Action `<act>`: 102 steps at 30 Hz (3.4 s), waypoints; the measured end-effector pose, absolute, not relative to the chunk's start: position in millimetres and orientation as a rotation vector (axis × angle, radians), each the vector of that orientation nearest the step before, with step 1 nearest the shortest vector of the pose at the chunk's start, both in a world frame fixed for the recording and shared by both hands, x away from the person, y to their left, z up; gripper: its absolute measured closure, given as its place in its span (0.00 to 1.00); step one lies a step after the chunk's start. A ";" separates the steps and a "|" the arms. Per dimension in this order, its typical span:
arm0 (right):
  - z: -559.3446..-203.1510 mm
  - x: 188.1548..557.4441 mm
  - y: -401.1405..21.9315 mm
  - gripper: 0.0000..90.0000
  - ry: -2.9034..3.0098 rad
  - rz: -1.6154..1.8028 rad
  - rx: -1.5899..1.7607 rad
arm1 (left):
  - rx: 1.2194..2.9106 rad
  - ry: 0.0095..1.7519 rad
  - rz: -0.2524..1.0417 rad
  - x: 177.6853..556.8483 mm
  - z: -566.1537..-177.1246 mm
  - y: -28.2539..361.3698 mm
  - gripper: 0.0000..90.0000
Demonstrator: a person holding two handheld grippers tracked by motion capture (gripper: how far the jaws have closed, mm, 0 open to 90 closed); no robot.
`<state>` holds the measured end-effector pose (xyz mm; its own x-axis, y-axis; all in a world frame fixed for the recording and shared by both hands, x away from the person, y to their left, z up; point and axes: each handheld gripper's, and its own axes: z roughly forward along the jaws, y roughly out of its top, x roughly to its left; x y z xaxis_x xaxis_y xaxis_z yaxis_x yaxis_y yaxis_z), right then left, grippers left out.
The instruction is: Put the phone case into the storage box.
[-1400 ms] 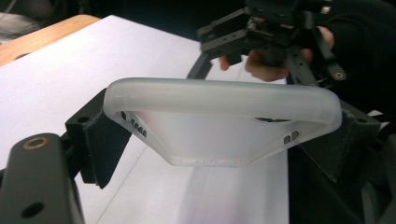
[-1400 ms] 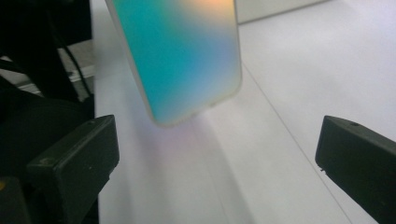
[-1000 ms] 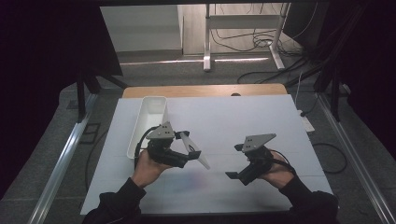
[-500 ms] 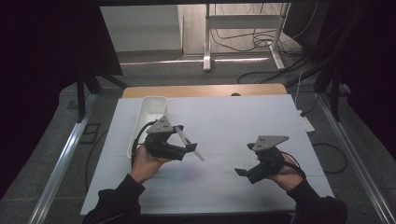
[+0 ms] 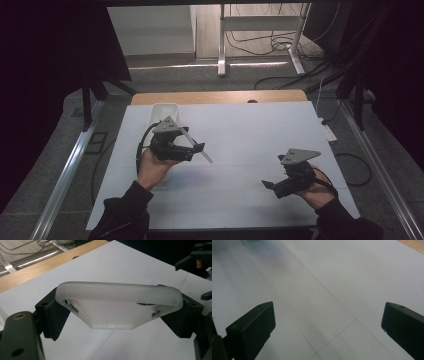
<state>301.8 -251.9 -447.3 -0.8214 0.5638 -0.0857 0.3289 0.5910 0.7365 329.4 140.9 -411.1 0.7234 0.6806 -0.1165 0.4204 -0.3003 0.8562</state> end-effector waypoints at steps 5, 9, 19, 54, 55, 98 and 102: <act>-447.2 298.8 -261.0 0.00 2.488 1.082 0.768 | 1.938 0.882 0.349 334.6 -409.6 144.2 0.19; -447.9 296.6 -270.0 0.00 2.470 1.092 0.818 | 1.925 0.915 0.367 338.8 -406.9 148.4 0.19; -447.8 291.7 -289.4 0.00 2.409 1.098 0.917 | 1.907 0.961 0.406 347.5 -394.6 157.7 0.19; -450.4 275.1 -325.0 0.00 2.258 1.069 1.169 | 1.822 1.163 0.501 369.0 -378.8 204.3 0.19; -450.5 275.0 -324.9 0.00 2.259 1.070 1.165 | 1.816 1.170 0.504 369.6 -378.5 205.7 0.19; -450.8 274.6 -323.3 0.00 2.290 1.068 1.137 | 1.822 1.445 0.620 423.1 -383.5 218.9 0.19; -450.7 274.4 -323.3 0.00 2.294 1.066 1.132 | 1.827 1.460 0.606 427.3 -384.0 218.0 0.19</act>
